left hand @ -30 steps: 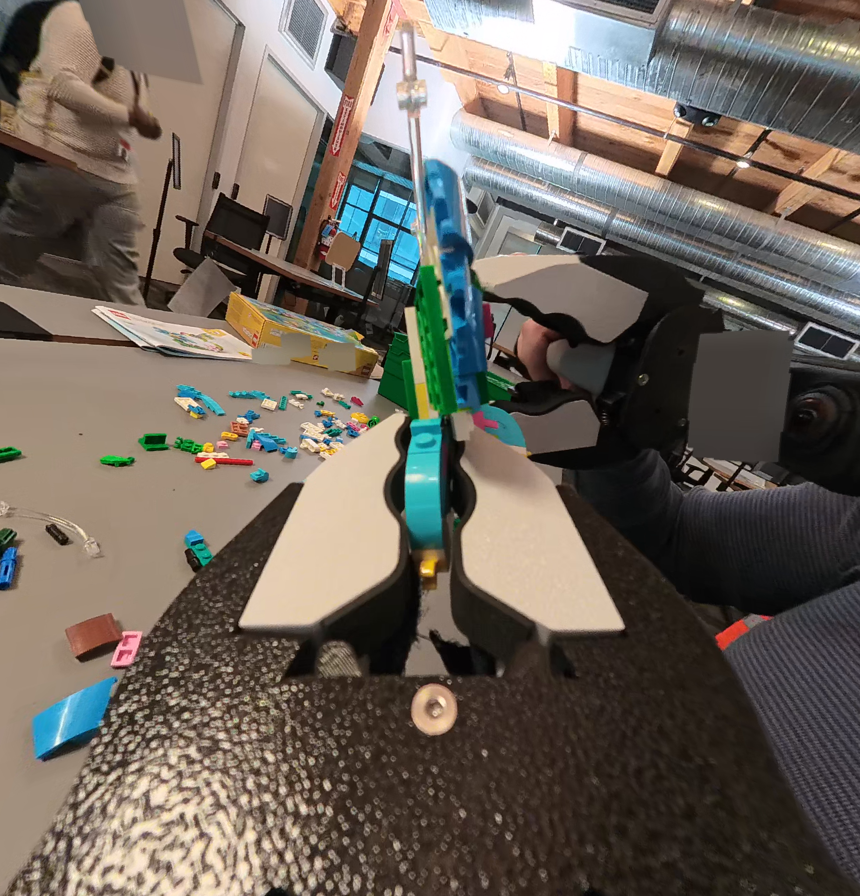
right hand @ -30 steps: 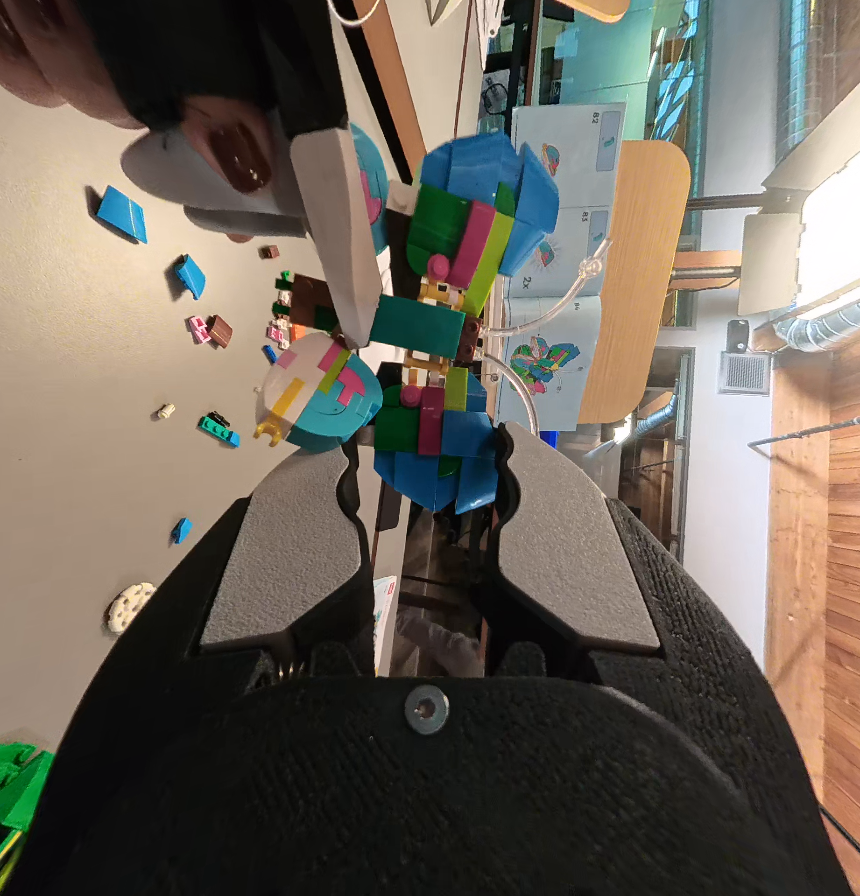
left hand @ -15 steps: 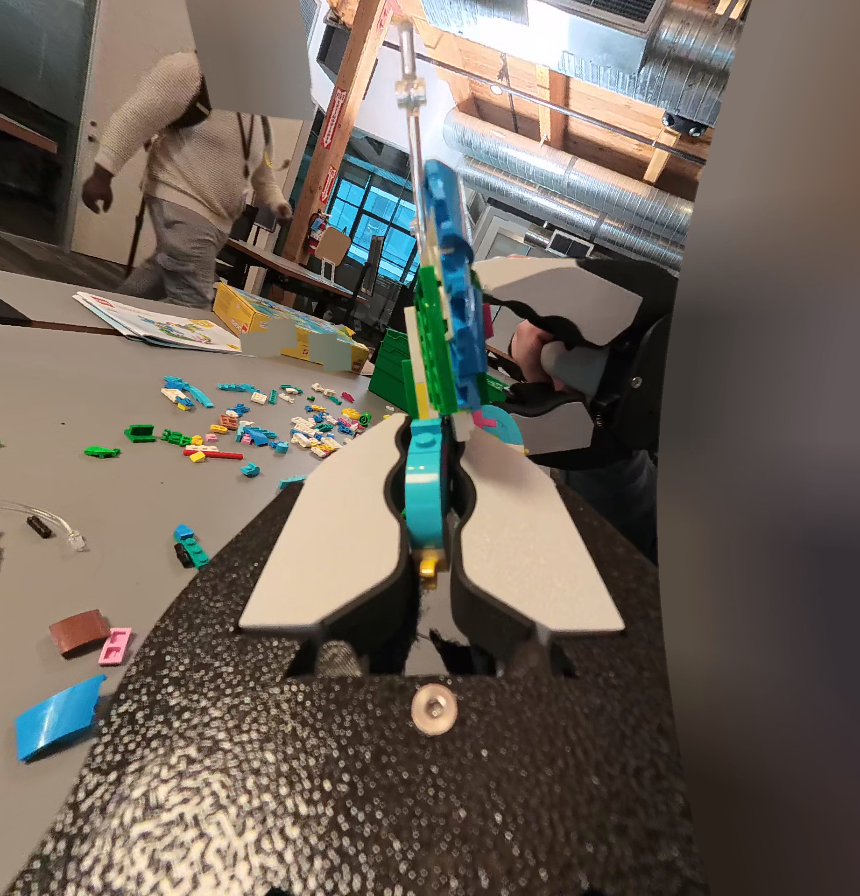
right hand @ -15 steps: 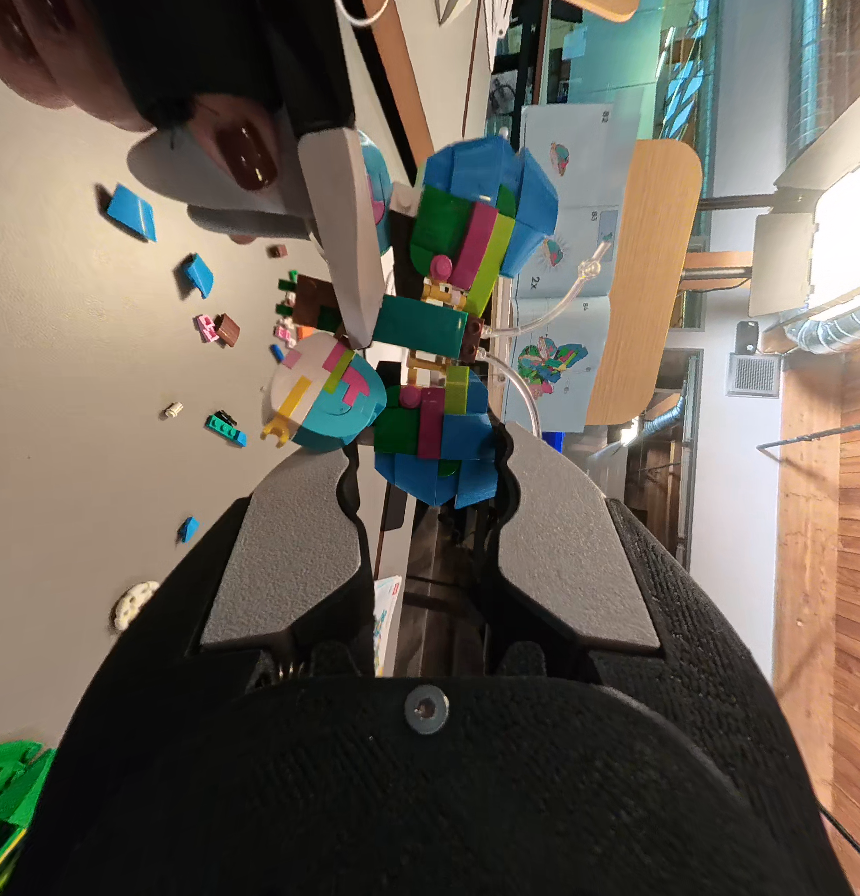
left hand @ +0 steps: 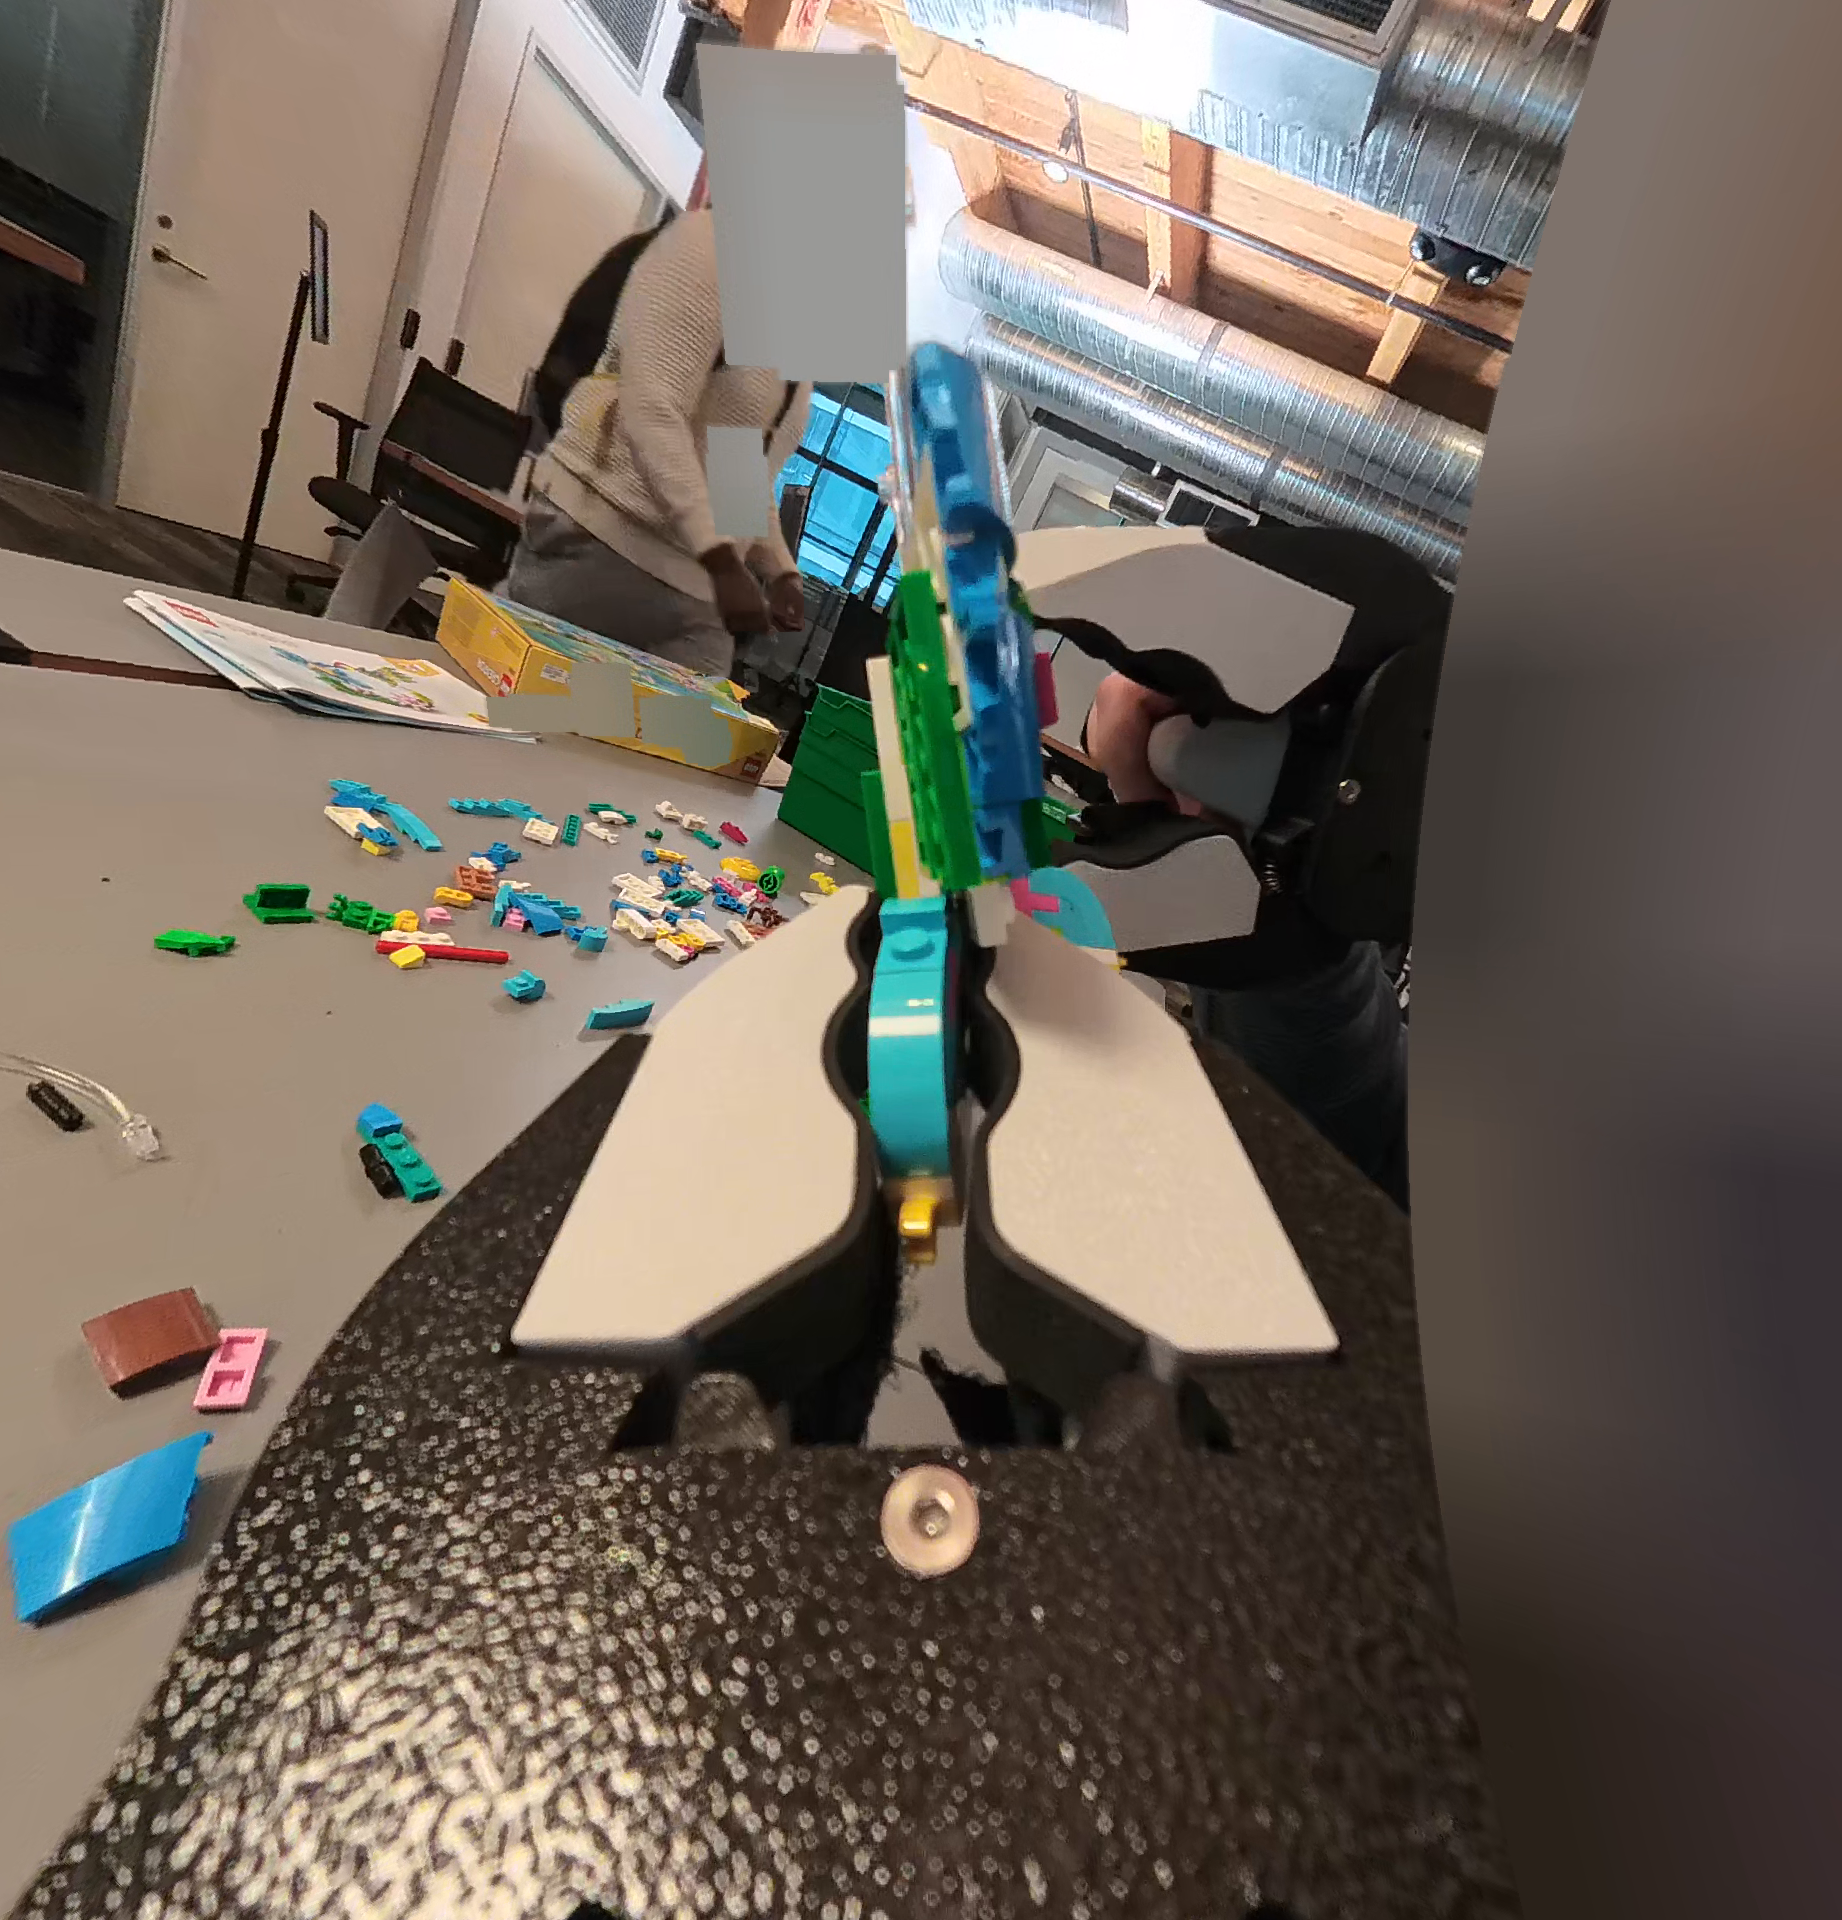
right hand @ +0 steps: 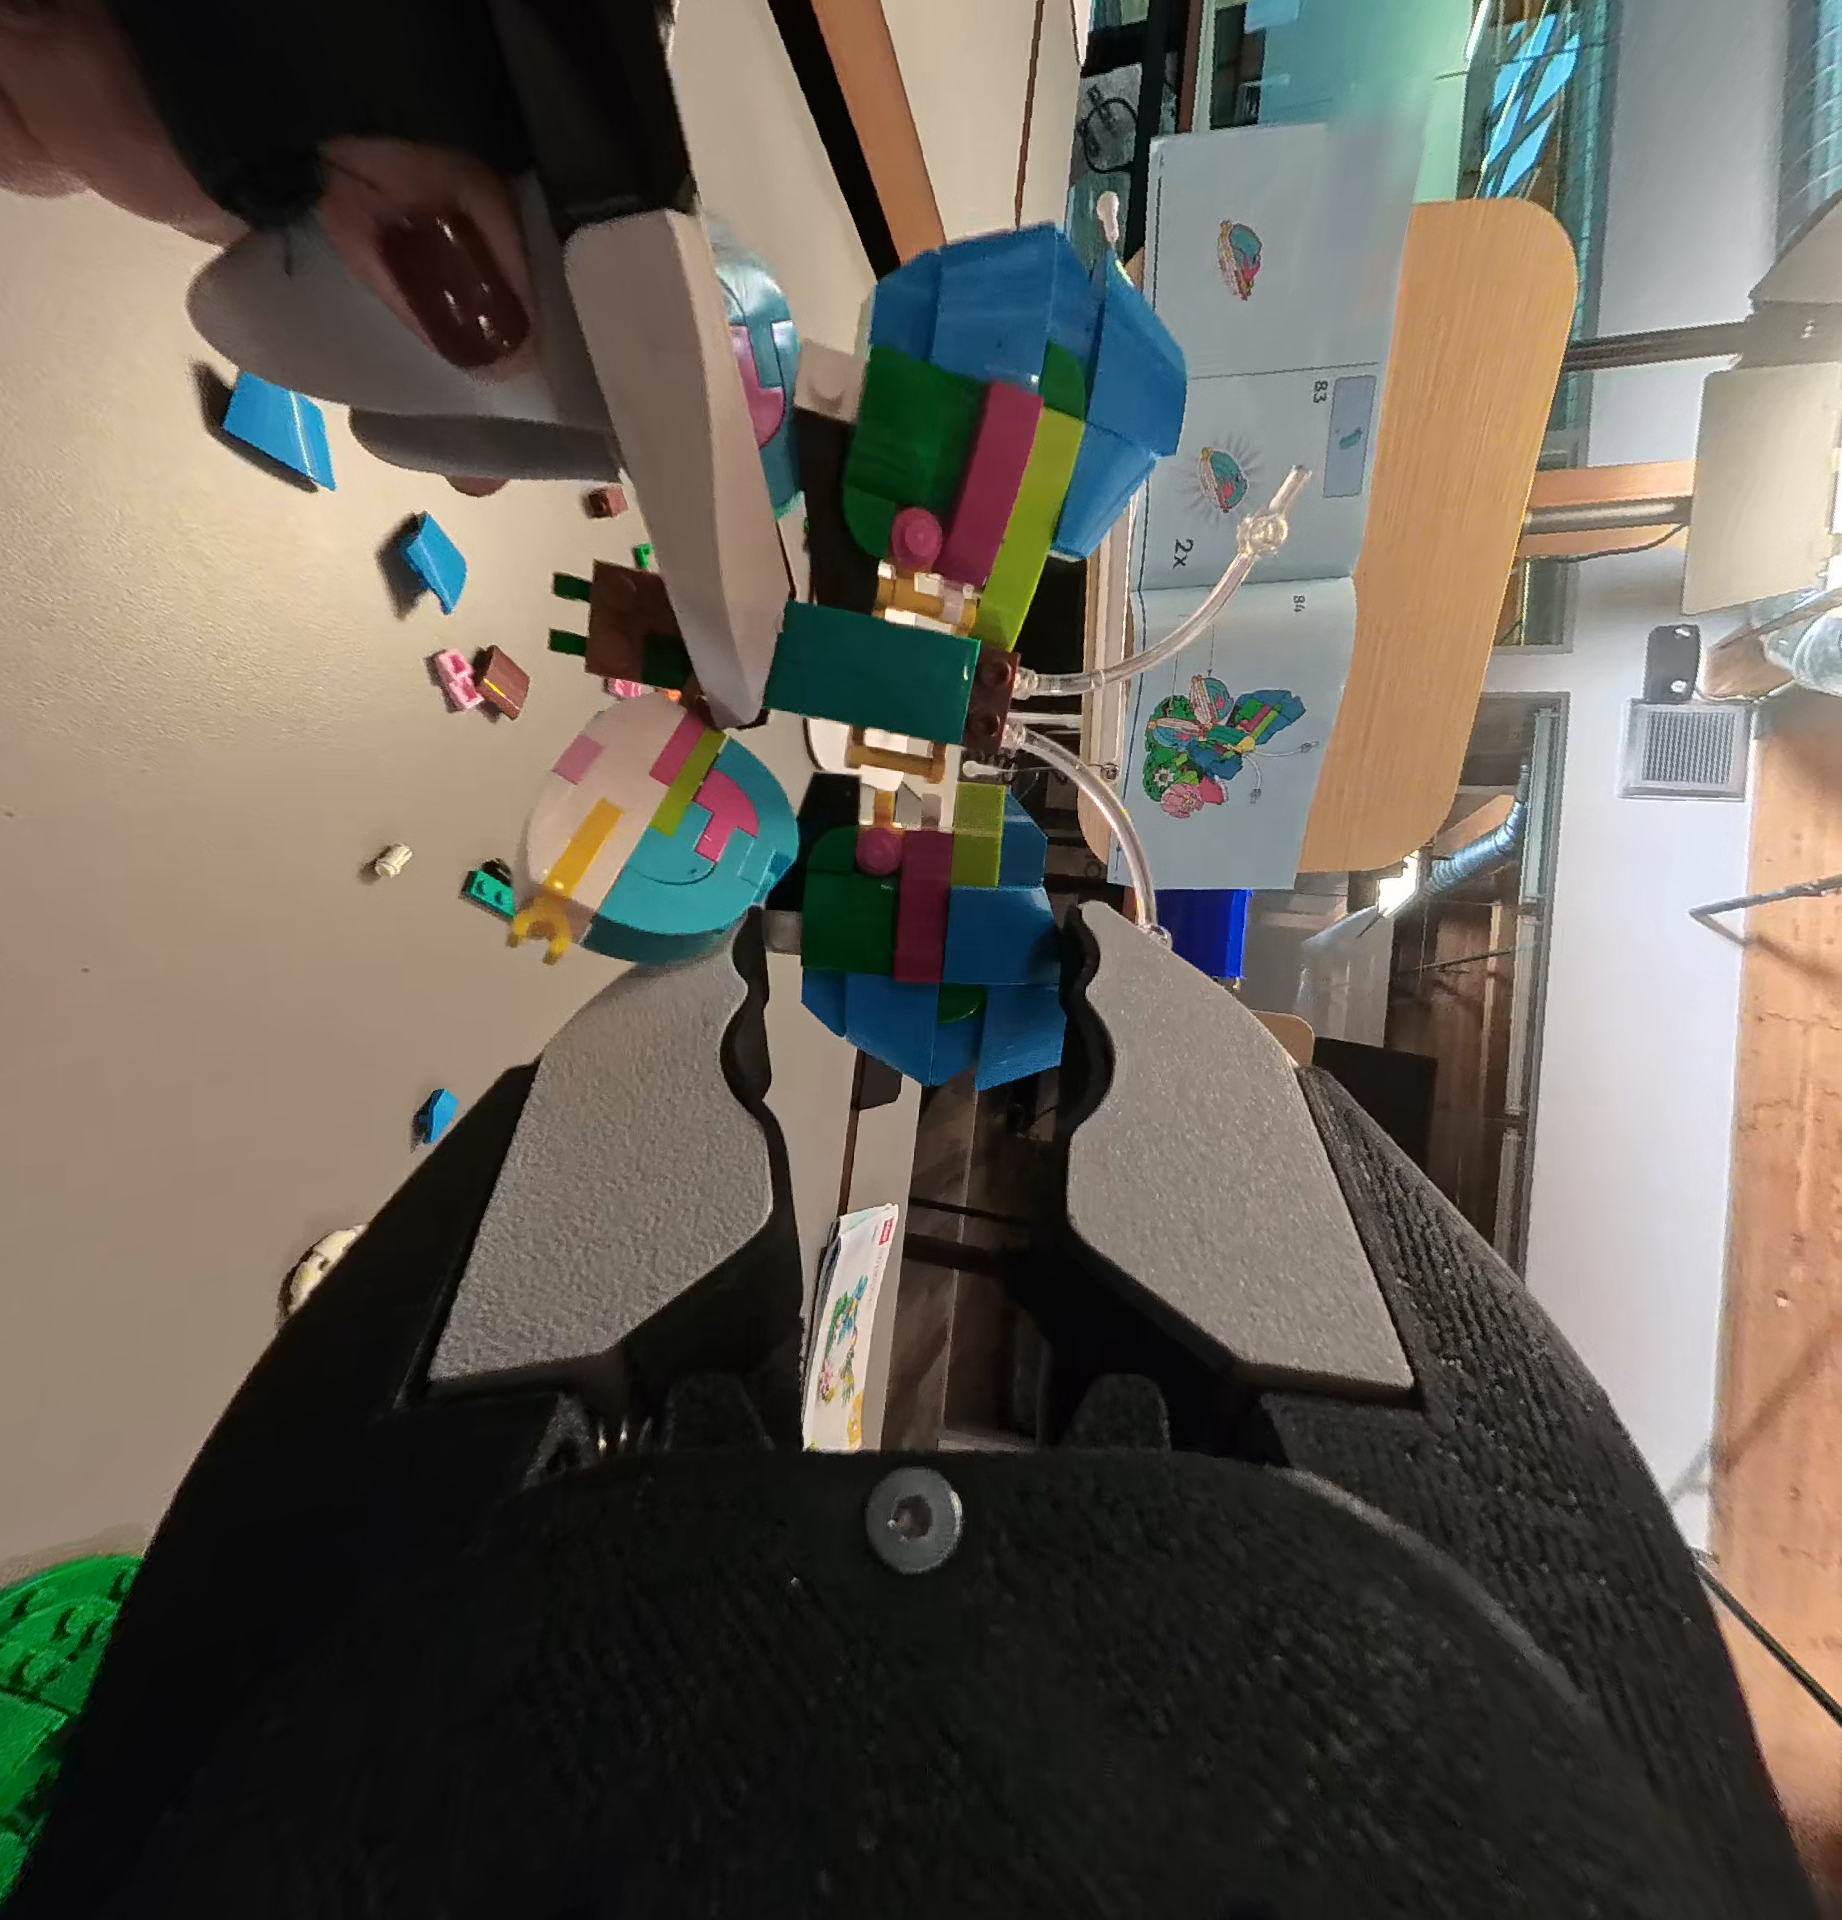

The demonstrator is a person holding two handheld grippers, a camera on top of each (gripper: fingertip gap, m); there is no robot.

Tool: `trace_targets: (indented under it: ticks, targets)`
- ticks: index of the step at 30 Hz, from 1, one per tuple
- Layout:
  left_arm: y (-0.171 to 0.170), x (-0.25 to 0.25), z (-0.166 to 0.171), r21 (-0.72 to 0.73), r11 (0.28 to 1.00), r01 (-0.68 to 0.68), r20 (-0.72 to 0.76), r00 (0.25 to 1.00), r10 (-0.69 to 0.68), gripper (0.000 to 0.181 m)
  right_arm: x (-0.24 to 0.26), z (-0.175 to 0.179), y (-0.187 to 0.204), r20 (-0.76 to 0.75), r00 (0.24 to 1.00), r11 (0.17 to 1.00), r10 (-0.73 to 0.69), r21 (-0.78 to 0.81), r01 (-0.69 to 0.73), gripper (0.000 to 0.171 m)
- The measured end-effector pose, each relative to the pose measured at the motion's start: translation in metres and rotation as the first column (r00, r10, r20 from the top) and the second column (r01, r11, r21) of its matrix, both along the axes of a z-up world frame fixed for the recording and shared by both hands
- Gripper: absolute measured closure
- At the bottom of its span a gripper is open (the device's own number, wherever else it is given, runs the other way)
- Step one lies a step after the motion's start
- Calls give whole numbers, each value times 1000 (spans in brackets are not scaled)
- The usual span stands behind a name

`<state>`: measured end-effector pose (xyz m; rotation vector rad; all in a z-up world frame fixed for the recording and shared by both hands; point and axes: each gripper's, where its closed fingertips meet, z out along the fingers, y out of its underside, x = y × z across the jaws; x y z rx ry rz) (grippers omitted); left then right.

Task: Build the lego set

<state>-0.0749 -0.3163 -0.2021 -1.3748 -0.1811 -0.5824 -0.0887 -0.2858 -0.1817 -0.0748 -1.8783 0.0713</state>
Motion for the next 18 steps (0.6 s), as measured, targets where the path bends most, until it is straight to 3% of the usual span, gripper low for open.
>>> trace_targets:
  ticks: [18]
  targets:
    - [0,-2,-2,-4,1000,13,15,1000,-13,168,1,-1,-4,22,999,999,30,10,-30,118]
